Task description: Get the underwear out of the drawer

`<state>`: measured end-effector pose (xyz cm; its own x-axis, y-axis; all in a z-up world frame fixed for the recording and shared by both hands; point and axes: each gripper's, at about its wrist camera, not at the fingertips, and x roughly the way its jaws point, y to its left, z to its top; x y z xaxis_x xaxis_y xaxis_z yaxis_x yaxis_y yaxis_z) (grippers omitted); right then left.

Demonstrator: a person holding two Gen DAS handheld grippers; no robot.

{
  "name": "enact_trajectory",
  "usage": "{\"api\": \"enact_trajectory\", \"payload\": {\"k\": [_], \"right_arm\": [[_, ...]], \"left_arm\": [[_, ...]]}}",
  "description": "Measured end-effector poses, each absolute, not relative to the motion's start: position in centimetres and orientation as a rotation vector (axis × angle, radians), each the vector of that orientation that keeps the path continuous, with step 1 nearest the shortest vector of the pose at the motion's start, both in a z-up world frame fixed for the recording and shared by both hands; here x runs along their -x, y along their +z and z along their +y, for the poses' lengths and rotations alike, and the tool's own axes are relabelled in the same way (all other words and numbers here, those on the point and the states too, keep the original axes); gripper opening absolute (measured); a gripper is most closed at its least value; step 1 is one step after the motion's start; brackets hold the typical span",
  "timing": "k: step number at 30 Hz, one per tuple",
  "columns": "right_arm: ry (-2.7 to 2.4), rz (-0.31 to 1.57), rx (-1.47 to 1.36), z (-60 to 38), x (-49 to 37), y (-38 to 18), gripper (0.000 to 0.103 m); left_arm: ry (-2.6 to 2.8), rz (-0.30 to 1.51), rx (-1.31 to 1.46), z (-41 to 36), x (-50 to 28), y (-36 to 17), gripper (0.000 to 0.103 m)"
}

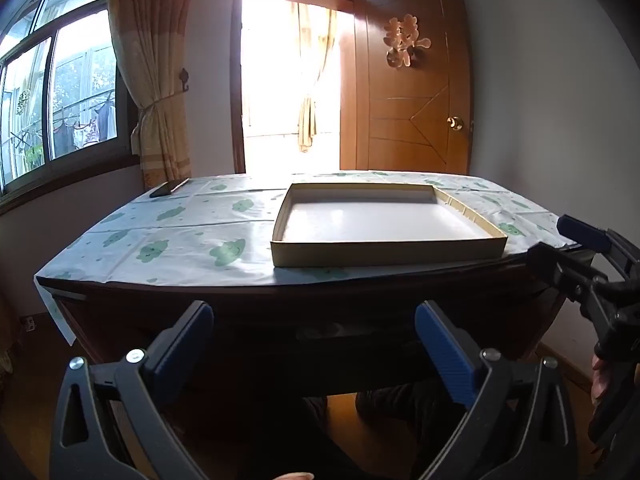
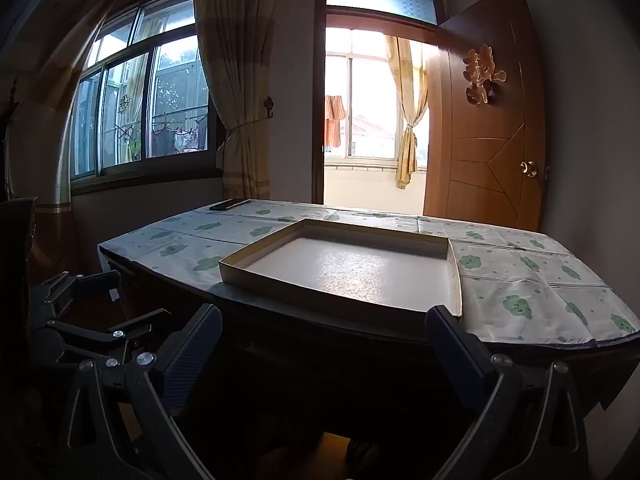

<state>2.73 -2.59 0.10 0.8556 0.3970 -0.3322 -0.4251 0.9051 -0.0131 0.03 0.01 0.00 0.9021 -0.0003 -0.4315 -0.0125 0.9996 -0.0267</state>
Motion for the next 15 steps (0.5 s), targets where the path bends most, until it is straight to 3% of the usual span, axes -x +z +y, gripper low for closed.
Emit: {"api": "enact_trajectory", "payload": {"k": [15], "right_arm": [[0.425,0.332,0.076,-2.7,-2.7,-0.4,0.103]], "left_arm": [[0.018,0.438,0.011,0.4,-0.7,-0.6,0.103]]}}
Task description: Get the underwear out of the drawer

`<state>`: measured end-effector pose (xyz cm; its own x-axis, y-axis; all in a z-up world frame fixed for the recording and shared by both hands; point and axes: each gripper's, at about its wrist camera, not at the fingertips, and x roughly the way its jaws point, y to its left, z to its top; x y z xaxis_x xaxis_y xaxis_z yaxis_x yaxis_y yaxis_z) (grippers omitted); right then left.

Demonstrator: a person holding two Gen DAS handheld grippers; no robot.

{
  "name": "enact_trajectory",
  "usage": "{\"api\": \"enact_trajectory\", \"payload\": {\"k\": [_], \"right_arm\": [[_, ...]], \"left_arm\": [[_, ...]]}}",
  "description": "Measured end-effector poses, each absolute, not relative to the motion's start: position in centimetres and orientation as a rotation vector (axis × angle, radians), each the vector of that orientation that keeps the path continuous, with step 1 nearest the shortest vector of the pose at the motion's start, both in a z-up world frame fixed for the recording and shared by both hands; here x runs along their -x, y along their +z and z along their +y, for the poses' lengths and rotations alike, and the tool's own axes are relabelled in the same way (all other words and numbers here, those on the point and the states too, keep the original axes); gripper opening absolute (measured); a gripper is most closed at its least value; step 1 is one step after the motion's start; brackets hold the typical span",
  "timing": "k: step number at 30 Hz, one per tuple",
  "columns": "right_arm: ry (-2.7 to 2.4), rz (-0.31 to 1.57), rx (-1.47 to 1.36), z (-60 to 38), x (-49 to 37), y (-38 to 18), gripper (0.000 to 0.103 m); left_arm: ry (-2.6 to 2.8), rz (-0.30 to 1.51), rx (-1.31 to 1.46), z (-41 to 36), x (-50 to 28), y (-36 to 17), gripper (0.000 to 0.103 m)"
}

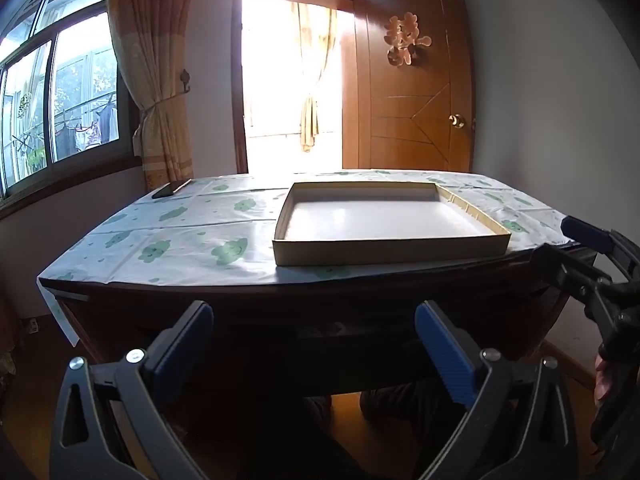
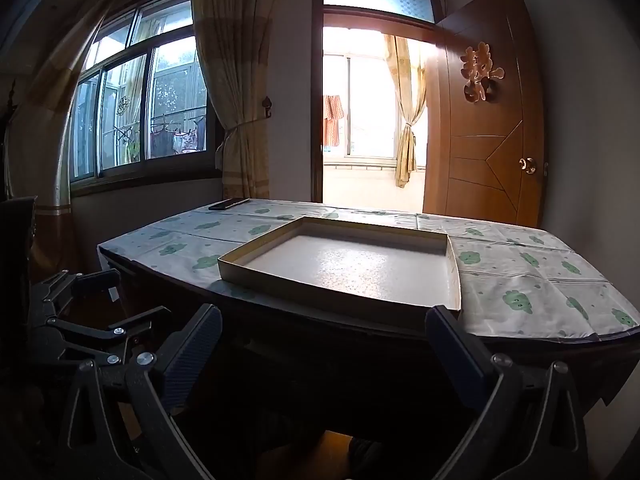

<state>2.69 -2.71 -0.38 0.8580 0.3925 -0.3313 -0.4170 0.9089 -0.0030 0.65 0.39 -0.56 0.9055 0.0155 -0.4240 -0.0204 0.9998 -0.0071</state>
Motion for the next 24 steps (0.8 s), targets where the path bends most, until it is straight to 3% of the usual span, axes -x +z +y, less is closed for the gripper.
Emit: {"api": "enact_trajectory", "payload": {"k": [24], "right_arm": [[0.435,0.341,0.085,-2.55,-2.65,-0.61,0.103]], "left_arm": [[0.023,0.436,0.002,0.09,-0.13,-0.5,0.103]]}}
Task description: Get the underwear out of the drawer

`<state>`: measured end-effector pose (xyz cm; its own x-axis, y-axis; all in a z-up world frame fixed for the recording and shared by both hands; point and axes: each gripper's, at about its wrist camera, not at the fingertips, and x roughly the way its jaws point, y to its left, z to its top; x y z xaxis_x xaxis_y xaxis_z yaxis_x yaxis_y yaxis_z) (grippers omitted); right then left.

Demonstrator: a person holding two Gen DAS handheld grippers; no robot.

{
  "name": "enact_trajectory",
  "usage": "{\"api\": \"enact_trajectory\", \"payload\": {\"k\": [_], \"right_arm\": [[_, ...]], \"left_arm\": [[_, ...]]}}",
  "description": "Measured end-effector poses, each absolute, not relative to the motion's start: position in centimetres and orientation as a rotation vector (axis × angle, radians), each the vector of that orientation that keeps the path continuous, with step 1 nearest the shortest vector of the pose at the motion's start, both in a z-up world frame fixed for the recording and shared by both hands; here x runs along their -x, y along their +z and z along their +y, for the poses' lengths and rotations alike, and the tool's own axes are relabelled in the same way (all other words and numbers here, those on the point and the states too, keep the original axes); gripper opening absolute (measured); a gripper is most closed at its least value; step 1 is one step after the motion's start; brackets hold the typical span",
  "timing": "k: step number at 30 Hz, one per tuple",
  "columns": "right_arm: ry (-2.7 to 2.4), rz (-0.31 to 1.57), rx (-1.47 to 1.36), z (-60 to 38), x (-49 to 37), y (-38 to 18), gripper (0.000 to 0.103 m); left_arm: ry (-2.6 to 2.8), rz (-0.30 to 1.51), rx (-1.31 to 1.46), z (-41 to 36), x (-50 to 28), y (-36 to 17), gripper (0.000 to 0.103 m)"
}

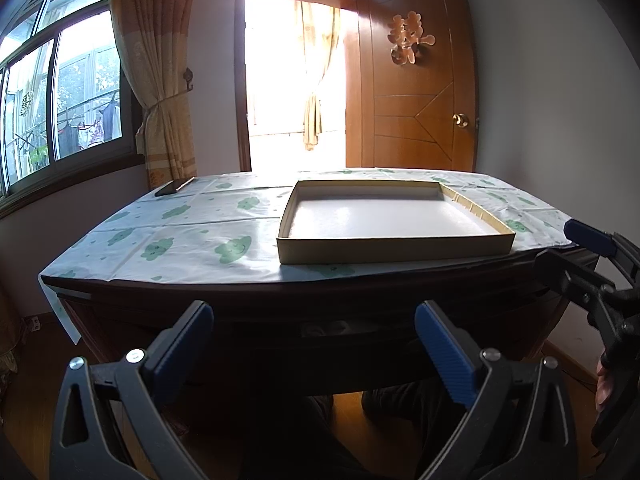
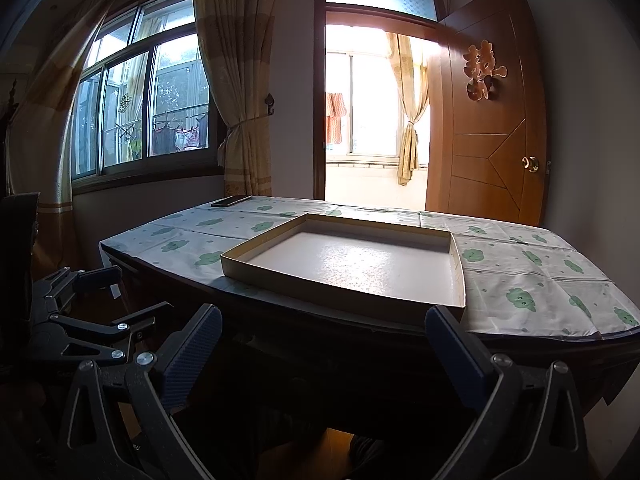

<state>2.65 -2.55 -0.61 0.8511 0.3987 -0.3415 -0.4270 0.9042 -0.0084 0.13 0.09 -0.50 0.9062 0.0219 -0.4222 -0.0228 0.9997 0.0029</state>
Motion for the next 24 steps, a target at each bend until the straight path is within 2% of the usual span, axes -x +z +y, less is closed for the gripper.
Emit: {"api": "enact_trajectory", "payload": {"k": [24], "right_arm": [[0.441,0.345,0.089,-2.37,-2.58,-0.63,0.103]], "left_arm": [[0.022,0.442,-0.001,0.36,-0.18,-0.7,0.103]]}}
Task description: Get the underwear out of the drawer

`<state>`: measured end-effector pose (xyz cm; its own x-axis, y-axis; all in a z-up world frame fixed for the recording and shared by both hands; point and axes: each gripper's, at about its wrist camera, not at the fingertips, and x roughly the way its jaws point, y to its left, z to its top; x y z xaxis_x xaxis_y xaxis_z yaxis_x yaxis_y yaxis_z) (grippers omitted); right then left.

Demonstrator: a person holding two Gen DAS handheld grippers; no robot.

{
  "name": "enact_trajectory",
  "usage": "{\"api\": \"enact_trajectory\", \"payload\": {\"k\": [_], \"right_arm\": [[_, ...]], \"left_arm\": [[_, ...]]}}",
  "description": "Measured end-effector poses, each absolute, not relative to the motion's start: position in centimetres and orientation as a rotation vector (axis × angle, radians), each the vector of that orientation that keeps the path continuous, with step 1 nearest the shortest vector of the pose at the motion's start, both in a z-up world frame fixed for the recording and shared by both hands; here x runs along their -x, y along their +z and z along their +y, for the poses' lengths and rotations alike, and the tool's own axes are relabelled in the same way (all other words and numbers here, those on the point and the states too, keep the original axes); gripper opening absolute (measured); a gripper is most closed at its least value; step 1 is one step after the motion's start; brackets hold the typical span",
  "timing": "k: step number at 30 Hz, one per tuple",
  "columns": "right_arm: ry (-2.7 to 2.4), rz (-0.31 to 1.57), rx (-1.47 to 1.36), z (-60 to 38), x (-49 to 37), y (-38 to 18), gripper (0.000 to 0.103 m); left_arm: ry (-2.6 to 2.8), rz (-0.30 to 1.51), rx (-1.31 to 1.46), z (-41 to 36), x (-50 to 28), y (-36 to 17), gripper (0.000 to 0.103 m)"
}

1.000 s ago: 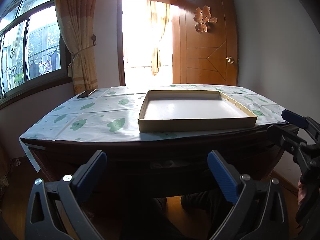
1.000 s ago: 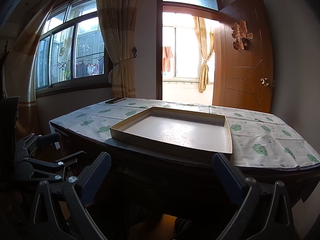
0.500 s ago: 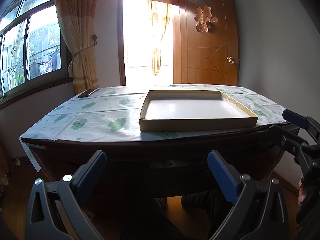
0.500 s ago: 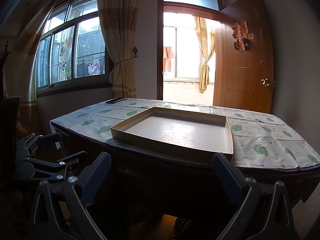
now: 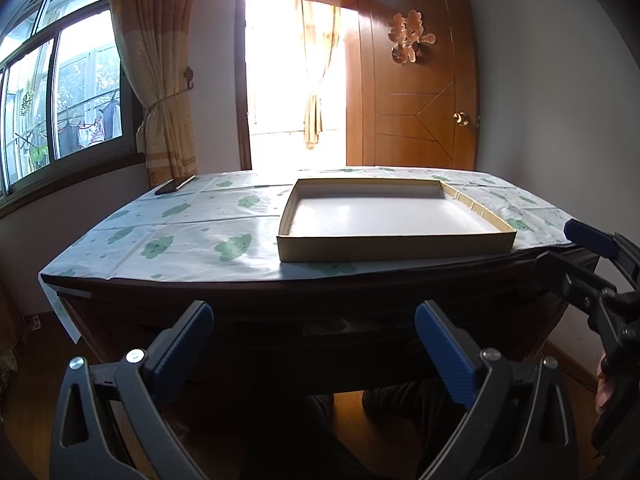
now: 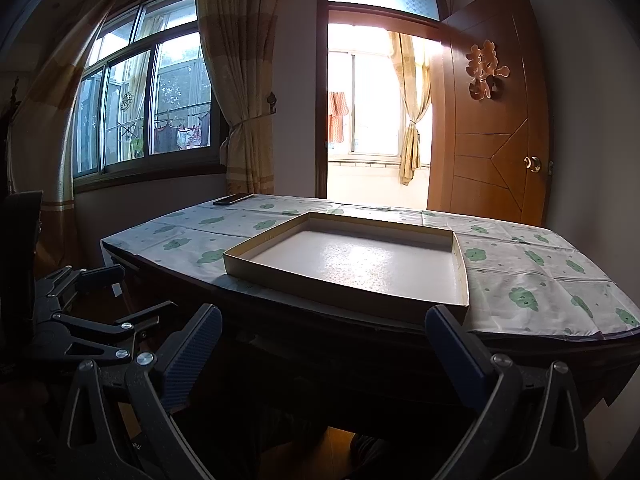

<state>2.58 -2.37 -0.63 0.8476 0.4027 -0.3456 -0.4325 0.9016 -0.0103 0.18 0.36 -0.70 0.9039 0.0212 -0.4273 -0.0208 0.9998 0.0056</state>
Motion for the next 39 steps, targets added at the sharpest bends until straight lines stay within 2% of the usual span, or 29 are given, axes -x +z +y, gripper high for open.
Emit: {"api": "enact_trajectory", "payload": {"k": [31,39], "right_arm": [[0.448,0.339,0.096,-2.6,-2.6,-1.4,0.103],[0.495,0.186,0.133,-3.1,-3.0,-3.2,0.103]], "left_arm": [[0.026,0.451,-0.005,0.0,-0.3,-1.3,0.103],[0.032,0.463,0.003,0.2,-0.7,-1.6,0.103]]}}
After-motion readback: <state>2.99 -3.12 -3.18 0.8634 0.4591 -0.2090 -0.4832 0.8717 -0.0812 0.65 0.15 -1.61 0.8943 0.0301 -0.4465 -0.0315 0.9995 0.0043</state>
